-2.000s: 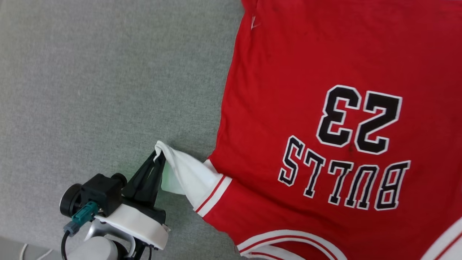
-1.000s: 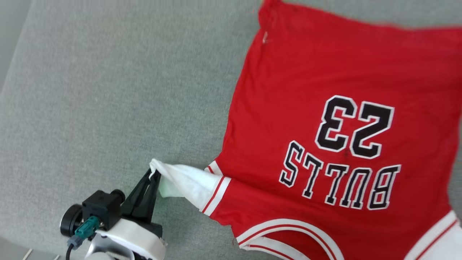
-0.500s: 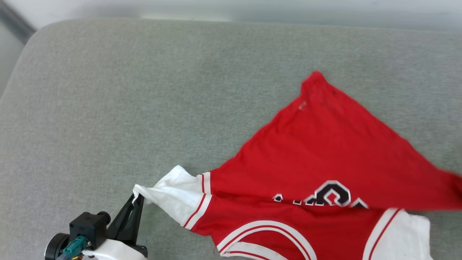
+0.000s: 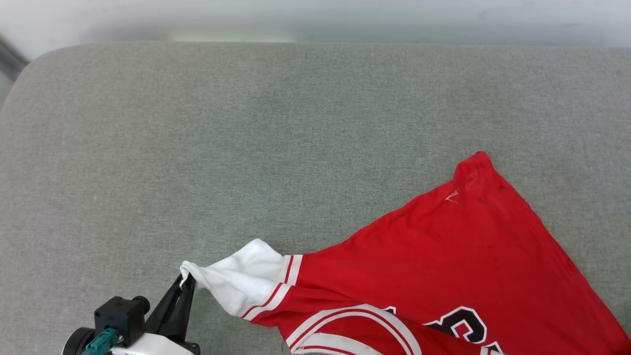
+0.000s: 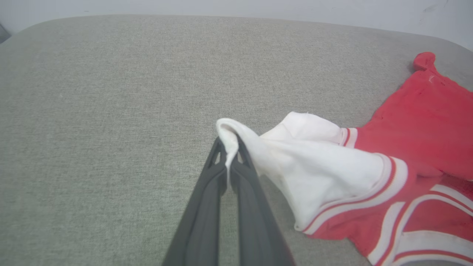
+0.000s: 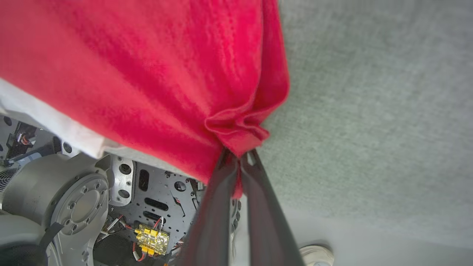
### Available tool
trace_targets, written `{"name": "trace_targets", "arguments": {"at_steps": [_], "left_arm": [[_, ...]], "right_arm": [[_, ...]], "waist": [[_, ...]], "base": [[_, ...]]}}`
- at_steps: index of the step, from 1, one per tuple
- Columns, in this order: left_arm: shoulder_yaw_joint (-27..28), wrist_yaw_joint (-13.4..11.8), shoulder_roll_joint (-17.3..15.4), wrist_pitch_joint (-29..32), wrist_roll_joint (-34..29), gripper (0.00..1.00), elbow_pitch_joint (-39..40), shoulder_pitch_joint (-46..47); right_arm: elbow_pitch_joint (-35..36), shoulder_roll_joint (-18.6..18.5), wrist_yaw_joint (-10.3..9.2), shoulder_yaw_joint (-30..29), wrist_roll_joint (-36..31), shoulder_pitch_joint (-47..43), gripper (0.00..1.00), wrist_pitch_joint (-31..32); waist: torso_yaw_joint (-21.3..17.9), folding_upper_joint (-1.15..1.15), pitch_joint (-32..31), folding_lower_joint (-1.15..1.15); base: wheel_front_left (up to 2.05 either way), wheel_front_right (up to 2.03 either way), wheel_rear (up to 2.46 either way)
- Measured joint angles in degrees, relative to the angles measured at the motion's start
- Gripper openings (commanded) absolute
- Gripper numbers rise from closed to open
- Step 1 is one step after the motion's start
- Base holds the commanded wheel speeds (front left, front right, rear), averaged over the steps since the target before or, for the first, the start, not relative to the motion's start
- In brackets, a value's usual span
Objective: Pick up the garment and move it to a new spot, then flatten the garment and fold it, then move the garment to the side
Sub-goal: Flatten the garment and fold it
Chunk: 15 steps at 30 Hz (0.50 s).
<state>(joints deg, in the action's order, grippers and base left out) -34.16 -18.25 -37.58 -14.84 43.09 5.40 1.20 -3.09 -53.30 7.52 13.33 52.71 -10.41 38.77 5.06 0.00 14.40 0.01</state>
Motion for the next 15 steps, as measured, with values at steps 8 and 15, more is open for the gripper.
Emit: {"name": "trace_targets", "arguments": {"at_steps": [8, 15], "left_arm": [[-0.19, 0.45, 0.08, -0.04, -0.11, 0.0, -0.22, 0.16], [-0.89, 1.25, 0.73, 0.05, -1.27, 0.0, -0.22, 3.02]], "right_arm": [[9.71, -0.81, -0.01, -9.33, -2.36, 7.07, 1.0, -0.83], [17.5, -4.19, -0.01, -7.4, -4.71, 22.4, 1.0, 7.11]], "waist": [[0.26, 0.0, 0.3, 0.0], [1.69, 0.0, 2.88, -0.01]], "base": [[0.0, 0.0, 0.0], [0.0, 0.0, 0.0]]}}
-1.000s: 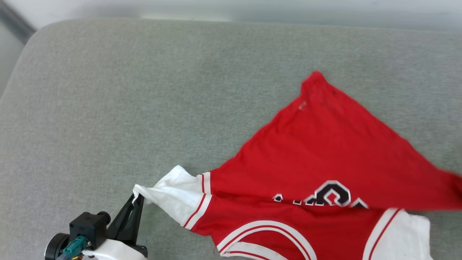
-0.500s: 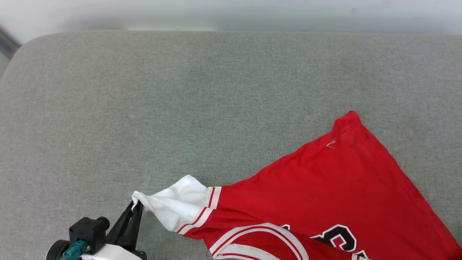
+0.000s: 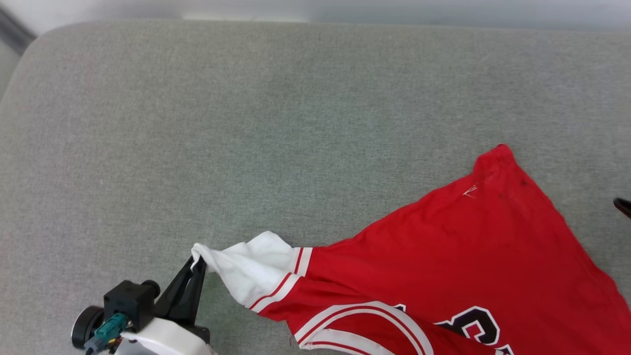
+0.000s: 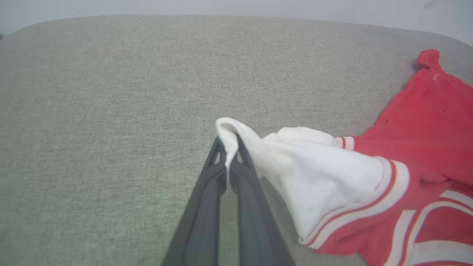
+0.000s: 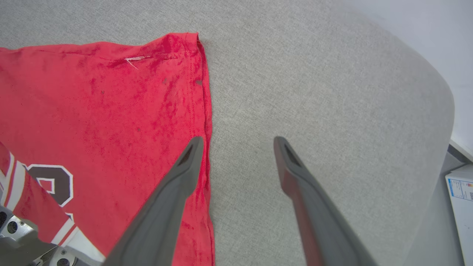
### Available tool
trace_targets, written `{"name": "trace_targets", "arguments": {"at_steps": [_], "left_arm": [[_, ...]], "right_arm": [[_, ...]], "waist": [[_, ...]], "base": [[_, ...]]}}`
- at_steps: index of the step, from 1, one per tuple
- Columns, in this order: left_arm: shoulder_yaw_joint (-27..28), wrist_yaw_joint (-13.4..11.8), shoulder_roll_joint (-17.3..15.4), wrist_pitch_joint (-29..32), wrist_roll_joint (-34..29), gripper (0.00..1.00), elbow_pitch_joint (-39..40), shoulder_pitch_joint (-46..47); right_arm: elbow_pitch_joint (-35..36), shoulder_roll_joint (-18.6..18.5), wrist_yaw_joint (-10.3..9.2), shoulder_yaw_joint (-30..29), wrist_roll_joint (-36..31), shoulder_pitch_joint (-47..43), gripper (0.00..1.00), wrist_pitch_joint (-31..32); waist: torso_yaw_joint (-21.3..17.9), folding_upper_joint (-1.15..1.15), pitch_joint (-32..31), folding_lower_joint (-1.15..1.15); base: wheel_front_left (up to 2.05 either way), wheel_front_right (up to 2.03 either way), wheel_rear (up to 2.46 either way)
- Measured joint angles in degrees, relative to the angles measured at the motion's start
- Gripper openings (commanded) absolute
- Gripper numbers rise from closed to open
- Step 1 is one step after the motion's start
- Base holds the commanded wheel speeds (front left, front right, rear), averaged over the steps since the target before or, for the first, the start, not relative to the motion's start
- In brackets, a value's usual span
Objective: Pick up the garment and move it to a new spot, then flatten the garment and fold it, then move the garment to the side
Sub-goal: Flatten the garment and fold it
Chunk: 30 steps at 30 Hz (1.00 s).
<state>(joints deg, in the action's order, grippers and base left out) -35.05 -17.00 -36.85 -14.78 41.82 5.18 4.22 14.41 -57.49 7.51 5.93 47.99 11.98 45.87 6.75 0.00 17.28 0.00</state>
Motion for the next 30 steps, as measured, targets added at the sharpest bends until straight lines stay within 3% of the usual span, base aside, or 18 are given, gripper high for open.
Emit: {"name": "trace_targets", "arguments": {"at_steps": [4, 10, 15, 22, 23, 24, 30], "left_arm": [[-0.67, 0.89, 0.85, 0.09, -0.79, 0.0, -0.2, 2.38], [-1.37, 1.52, 2.33, 0.15, -1.7, 0.0, -0.67, 4.88], [-1.58, 2.2, 3.56, 0.07, -2.36, 0.0, -1.0, 6.49], [-1.46, 2.87, 5.06, -0.03, -2.83, 0.0, -2.27, 7.23], [-1.41, 2.88, 5.14, -0.03, -2.83, 0.0, -2.53, 7.25], [-1.34, 2.89, 5.19, -0.04, -2.83, 0.0, -2.81, 7.24], [-1.03, 3.41, 5.0, -0.1, -3.24, 0.0, -3.81, 7.16]], "right_arm": [[-0.91, 1.15, 0.0, 7.33, -1.56, 11.23, 1.0, 6.61], [-9.09, 7.59, -0.01, 19.15, -6.55, 25.98, 1.0, 13.7], [-17.91, 11.68, -0.01, 25.99, -8.93, 32.65, 1.0, 14.03], [-22.78, 10.34, -0.03, 34.14, -8.18, 35.39, 1.0, 11.0], [-23.2, 10.15, -0.12, 34.75, -7.6, 35.76, 0.22, 10.5], [-23.63, 10.07, -0.11, 35.3, -7.23, 36.02, 0.0, 9.48], [-25.07, 11.39, -0.1, 37.98, -5.24, 36.54, 0.0, 1.37]], "waist": [[1.29, 0.0, 2.21, -0.01], [3.71, 0.0, 5.79, -0.01], [5.61, 0.0, 8.87, -0.01], [7.6, 0.0, 11.56, 0.0], [7.61, 0.0, 11.53, 0.0], [7.54, 0.0, 11.36, 0.0], [6.45, 0.0, 8.27, -0.01]], "base": [[0.0, 0.0, 0.0], [0.0, 0.0, 0.0], [0.0, 0.0, 0.0], [0.0, 0.0, 0.0], [0.0, 0.0, 0.0], [0.0, 0.0, 0.0], [0.0, 0.0, 0.0]]}}
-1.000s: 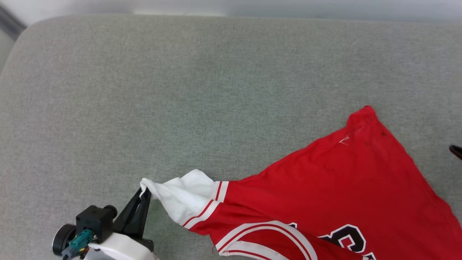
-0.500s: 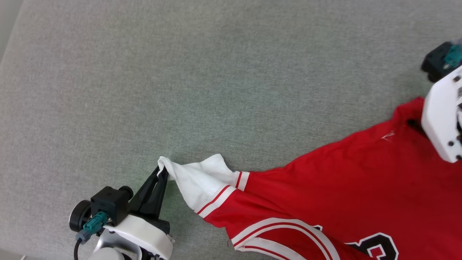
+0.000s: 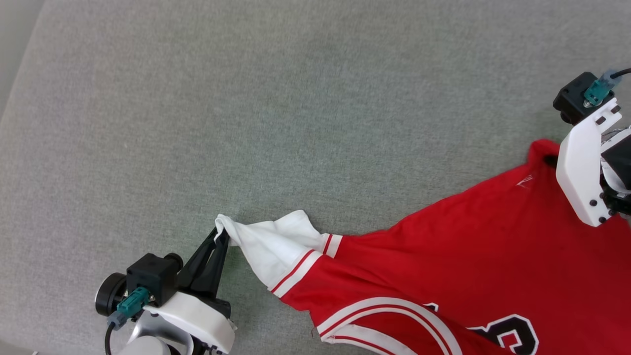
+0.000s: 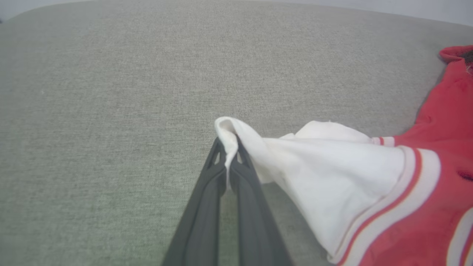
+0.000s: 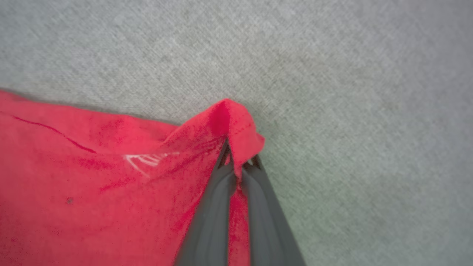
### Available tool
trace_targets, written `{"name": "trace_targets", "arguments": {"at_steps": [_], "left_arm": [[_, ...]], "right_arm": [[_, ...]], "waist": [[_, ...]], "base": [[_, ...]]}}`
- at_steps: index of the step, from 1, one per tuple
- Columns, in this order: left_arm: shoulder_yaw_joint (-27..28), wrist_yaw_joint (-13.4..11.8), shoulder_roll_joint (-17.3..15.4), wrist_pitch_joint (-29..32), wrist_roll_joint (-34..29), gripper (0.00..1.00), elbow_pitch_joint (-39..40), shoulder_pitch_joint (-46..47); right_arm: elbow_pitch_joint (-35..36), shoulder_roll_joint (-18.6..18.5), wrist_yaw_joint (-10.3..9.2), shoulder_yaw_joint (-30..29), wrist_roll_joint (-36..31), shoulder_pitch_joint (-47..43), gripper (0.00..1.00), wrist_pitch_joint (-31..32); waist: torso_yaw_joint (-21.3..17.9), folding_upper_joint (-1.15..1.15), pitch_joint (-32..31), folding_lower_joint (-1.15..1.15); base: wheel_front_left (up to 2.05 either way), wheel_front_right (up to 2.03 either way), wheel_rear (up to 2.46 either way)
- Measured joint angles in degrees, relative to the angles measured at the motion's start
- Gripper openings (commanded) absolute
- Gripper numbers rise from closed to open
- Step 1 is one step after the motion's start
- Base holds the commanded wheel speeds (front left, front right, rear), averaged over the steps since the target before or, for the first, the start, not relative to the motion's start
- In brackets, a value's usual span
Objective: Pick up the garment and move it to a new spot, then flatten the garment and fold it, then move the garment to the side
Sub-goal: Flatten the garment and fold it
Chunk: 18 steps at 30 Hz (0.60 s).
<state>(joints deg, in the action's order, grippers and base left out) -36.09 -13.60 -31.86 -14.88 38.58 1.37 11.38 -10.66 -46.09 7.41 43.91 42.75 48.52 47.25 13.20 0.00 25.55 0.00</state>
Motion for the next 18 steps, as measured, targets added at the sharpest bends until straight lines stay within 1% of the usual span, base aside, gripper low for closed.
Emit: {"name": "trace_targets", "arguments": {"at_steps": [4, 9, 14, 18], "left_arm": [[-0.16, 0.45, -1.0, 0.12, -0.83, 0.0, -0.52, 0.53], [-0.09, 0.96, -2.37, 1.72, -2.41, 0.0, 0.25, 4.46], [1.33, 2.02, -3.81, 3.71, -3.72, 0.0, 1.41, 11.41], [2.71, 3.32, -4.15, 5.54, -4.68, 0.0, 1.78, 19.52]], "right_arm": [[-0.3, -0.02, 0.09, 0.0, 0.81, 0.48, 0.0, -5.67], [0.29, -0.69, 0.1, -1.57, 1.58, 1.1, 0.0, -12.16], [1.58, -0.34, 0.09, -5.06, 1.51, 2.43, 0.0, -17.38], [1.91, 0.91, 0.09, -8.26, -0.81, 4.5, 0.0, -20.05]], "waist": [[-0.99, 0.0, -3.38, 0.0], [-2.42, 0.0, -7.96, 0.0], [-4.64, 0.0, -11.01, 0.0], [-6.6, 0.0, -11.51, 0.0]], "base": [[0.0, 0.0, 0.0], [0.0, 0.0, 0.0], [0.0, 0.0, 0.0], [0.0, 0.0, 0.0]]}}
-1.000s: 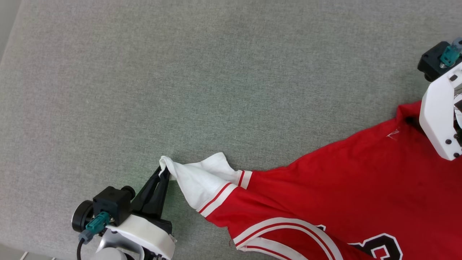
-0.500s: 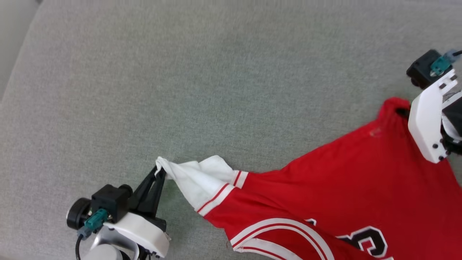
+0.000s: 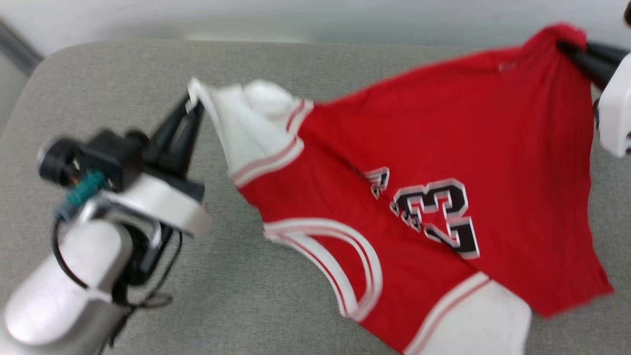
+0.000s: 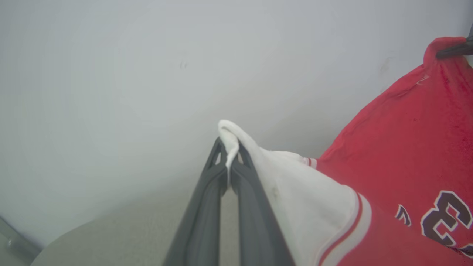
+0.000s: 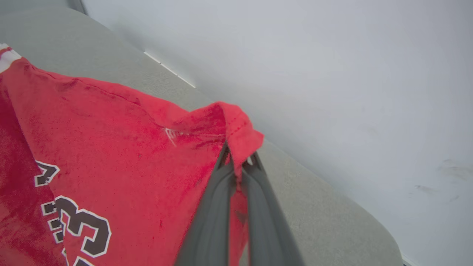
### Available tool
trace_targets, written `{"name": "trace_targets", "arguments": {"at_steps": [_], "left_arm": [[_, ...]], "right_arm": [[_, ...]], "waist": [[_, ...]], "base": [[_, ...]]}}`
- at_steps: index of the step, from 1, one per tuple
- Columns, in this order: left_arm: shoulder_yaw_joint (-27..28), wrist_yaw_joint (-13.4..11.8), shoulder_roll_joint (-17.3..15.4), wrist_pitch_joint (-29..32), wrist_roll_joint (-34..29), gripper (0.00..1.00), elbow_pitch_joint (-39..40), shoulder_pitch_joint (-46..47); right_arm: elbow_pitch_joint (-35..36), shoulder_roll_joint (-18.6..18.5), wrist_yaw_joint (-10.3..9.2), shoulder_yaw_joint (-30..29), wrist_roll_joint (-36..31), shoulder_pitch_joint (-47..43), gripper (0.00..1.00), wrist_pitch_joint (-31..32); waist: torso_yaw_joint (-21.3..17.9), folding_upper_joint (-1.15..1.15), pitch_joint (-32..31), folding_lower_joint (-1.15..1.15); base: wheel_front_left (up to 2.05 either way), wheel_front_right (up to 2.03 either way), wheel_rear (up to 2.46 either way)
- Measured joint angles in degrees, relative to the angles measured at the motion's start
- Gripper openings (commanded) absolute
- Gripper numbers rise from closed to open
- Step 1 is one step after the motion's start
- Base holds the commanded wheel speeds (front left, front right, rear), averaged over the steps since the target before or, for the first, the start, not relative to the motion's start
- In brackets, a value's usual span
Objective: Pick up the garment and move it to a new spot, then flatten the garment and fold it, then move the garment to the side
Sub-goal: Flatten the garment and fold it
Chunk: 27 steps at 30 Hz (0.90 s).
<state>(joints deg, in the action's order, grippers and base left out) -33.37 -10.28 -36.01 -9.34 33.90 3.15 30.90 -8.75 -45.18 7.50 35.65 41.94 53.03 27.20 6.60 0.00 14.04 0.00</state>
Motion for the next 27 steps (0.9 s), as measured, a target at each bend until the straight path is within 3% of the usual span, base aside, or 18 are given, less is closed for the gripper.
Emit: {"name": "trace_targets", "arguments": {"at_steps": [7, 14, 27], "left_arm": [[2.61, 3.27, -0.32, 3.69, -1.48, 0.0, -1.23, 17.14], [3.81, 6.75, -0.14, 7.28, -4.81, 0.0, -4.76, 35.98], [4.74, 14.34, 4.26, 8.88, -6.99, 0.0, -20.2, 68.65]], "right_arm": [[0.11, 4.28, 0.01, -6.88, -6.93, 7.43, 0.0, -3.26], [-2.09, 10.01, 0.01, -11.2, -13.19, 20.41, 0.0, -3.45], [-13.27, 14.39, 0.01, -10.62, -20.92, 46.13, 0.0, -4.95]], "waist": [[-1.39, 0.0, 3.58, 0.0], [-2.46, 0.0, 9.54, 0.0], [-3.77, 0.0, 19.67, -0.01]], "base": [[0.0, 0.0, 0.0], [0.0, 0.0, 0.0], [0.0, 0.0, 0.0]]}}
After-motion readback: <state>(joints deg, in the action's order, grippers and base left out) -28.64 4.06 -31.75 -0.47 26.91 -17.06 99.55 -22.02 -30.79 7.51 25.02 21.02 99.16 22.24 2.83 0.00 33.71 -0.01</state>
